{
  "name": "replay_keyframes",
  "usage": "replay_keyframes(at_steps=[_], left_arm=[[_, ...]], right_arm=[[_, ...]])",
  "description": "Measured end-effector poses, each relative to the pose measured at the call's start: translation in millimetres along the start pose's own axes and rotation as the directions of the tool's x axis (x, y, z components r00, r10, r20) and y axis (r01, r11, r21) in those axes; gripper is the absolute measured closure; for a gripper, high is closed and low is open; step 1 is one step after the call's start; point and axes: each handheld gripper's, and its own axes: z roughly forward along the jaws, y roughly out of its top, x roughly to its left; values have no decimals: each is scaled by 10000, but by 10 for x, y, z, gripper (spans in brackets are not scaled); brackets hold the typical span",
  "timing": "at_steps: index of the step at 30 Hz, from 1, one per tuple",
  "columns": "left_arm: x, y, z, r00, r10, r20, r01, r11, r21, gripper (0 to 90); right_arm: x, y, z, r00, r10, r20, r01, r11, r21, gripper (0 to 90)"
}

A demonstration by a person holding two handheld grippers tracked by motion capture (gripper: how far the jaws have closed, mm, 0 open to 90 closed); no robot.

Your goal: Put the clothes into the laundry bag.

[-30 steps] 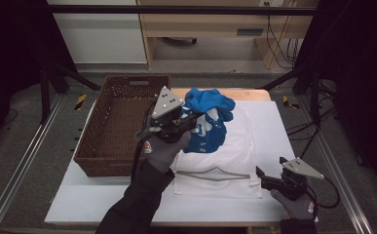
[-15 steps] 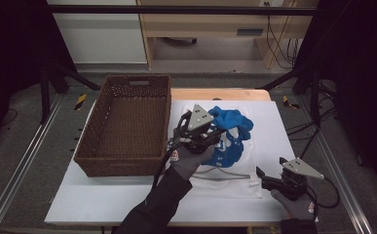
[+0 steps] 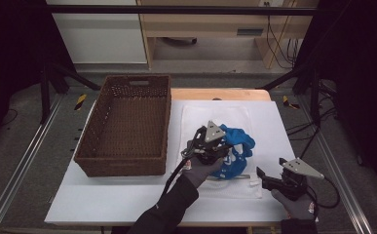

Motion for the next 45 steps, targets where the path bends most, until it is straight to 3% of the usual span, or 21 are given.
replay_keyframes(at_steps=[6, 10, 17, 21, 22, 24, 29, 32, 36, 41, 45], left_arm=[[31, -175, 181, 10000, -34, -12, 35, 9973, 735, 734], [85, -318, 288, 9999, -145, -71, 153, 9912, 1316, 708], [163, -437, 342, 9996, -227, -167, 254, 9819, 1875, 603], [175, -418, 306, 9995, -256, -160, 284, 9790, 2019, 442], [177, -405, 278, 9996, -195, -204, 232, 9793, 2012, 442], [194, -338, 163, 9996, -99, -275, 150, 9818, 1895, 326], [232, -204, -123, 9992, -90, -385, 145, 9893, 1449, 263], [221, -200, -311, 9989, 14, -470, 50, 9908, 1352, 291], [168, -328, -505, 9980, 346, -535, -259, 9875, 1553, 397], [150, -576, -634, 9967, 318, -742, -183, 9842, 1760, 572], [149, -750, -684, 9970, 26, -768, 107, 9852, 1711, 732]], right_arm=[[4, -10, 15, 9999, 56, -141, -55, 10000, 76, 145], [10, -16, 29, 9998, 52, -173, -50, 9999, 112, 154], [31, -23, 53, 9997, 50, -237, -46, 9998, 180, 160], [53, -20, 66, 9996, -21, -267, 26, 9998, 202, 160], [53, -20, 66, 9996, -21, -267, 26, 9998, 202, 160], [69, -6, 67, 9996, -102, -262, 107, 9998, 157, 159], [116, 42, 67, 9992, -135, -372, 135, 9999, 0, 153], [177, 106, 95, 9981, -199, -576, 195, 9998, -74, 139], [282, 200, 145, 9957, -381, -849, 367, 9992, -176, 114], [442, 307, 240, 9913, -651, -1143, 635, 9978, -179, 71], [569, 385, 305, 9858, -786, -1481, 757, 9968, -251, 42]])
